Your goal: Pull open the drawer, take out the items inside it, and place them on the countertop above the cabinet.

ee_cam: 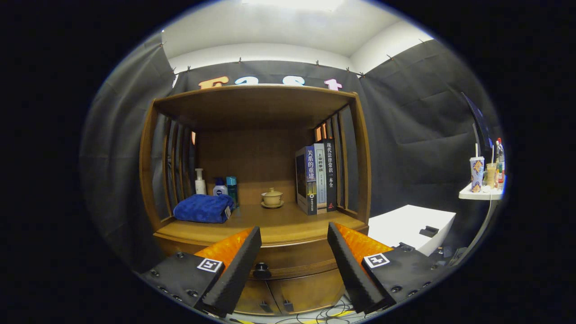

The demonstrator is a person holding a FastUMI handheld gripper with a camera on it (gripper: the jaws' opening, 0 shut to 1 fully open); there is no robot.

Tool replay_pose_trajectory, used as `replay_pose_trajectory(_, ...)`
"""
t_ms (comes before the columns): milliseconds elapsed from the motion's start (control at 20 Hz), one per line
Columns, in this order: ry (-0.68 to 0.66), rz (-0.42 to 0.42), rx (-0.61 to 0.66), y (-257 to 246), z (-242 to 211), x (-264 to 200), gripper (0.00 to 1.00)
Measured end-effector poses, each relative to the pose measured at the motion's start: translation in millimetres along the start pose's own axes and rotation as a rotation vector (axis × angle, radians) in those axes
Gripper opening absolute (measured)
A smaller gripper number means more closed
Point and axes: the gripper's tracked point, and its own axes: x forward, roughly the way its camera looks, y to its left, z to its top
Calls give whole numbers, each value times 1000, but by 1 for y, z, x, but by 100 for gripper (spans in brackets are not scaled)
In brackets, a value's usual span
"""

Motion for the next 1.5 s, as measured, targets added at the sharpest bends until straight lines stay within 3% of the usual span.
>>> replay_pose_trajectory(350, 61, 88, 43, 22, -63, 57, 99)
replay_pose_trajectory(600, 118, 121, -36, 39, -112, 73, 99)
replay_pose_trajectory(900, 233, 185, -22, 60, -168, 85, 86)
replay_pose_trajectory(1050, 232, 173, -12, 54, -170, 91, 80)
replay_pose_trajectory(1300, 244, 208, 13, 61, -173, 88, 56)
replay_pose_trajectory(1500, 267, 217, 12, 61, -174, 86, 49)
